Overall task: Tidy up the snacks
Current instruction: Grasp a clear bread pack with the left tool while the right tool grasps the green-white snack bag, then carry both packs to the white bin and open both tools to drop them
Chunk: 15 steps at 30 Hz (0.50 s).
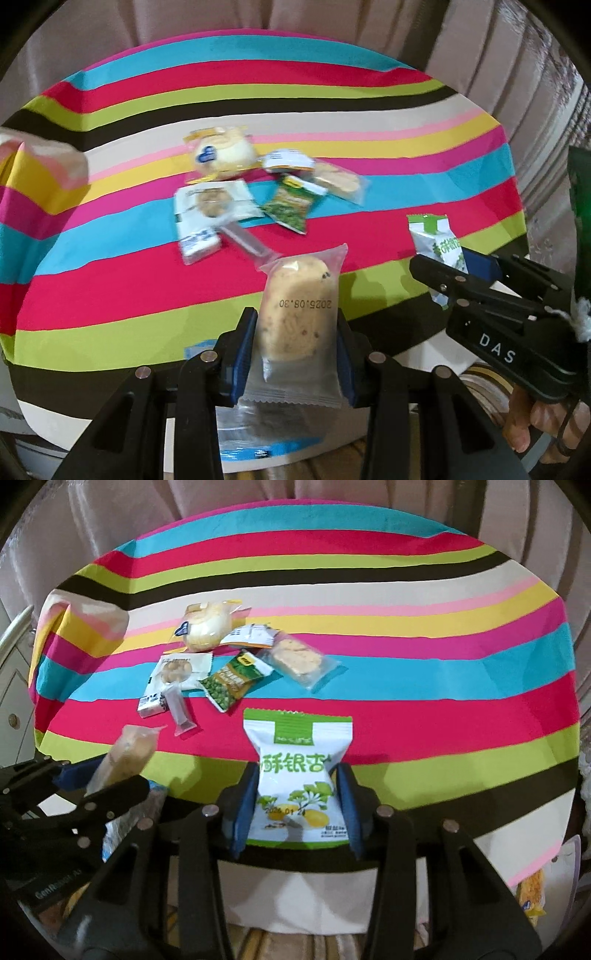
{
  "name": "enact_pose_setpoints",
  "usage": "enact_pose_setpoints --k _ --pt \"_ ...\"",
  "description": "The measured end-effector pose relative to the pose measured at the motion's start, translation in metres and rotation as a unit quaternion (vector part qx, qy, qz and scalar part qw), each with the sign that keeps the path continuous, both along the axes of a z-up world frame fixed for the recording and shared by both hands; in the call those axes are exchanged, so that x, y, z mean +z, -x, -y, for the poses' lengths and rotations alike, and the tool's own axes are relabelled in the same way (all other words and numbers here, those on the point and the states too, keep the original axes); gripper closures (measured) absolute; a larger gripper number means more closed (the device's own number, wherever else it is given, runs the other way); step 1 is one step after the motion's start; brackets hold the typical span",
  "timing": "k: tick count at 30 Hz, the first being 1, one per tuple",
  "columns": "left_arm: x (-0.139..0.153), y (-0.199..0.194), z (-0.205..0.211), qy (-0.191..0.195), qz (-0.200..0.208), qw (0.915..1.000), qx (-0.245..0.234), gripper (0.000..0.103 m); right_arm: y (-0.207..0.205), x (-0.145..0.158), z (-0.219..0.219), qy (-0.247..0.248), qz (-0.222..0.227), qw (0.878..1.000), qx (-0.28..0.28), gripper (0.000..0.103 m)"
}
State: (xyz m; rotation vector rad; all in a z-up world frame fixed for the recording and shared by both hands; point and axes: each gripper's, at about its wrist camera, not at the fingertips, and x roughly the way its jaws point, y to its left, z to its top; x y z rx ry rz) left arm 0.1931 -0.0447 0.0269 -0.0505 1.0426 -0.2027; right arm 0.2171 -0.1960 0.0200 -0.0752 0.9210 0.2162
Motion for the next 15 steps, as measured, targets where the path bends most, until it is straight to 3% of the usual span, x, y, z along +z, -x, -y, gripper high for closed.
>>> enact_pose_setpoints --k 15 --pt "0.000 0.012 0.077 -0.012 -0.002 0.9972 -0.074 0.063 0.020 0.008 0.082 -0.021 0.006 0.998 -0.057 0.057"
